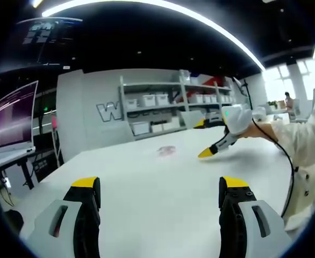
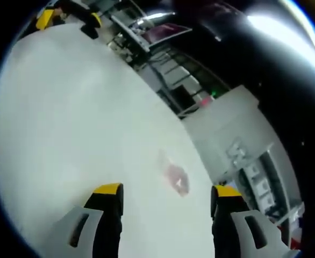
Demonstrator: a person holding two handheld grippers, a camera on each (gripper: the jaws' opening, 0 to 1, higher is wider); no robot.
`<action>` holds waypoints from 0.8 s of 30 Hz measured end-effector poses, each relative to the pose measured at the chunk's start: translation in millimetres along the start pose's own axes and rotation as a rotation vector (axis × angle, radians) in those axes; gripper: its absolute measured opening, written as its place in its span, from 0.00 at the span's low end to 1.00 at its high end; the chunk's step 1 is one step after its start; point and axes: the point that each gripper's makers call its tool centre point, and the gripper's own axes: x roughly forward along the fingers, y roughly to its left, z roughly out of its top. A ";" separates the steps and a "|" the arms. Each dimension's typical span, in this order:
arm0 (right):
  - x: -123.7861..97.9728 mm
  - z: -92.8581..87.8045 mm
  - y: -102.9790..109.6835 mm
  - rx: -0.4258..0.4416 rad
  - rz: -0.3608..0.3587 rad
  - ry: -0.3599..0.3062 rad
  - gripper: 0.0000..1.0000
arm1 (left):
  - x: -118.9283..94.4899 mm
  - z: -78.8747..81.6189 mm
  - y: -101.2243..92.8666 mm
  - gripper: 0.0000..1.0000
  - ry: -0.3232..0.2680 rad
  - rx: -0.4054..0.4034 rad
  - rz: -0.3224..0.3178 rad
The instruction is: Open the resealable bag by pulling the two sides of the seal apart until the entire bag opening is separated and visibly accessible.
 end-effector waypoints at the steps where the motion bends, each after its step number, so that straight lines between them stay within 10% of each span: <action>1: 0.1 0.5 -0.5 -0.002 -0.002 0.000 0.65 | -0.1 0.2 0.2 0.90 0.000 0.000 0.000; 24: 7.7 3.8 -4.0 -0.011 -0.017 -0.006 0.65 | 0.7 0.8 0.5 0.90 0.002 0.004 -0.003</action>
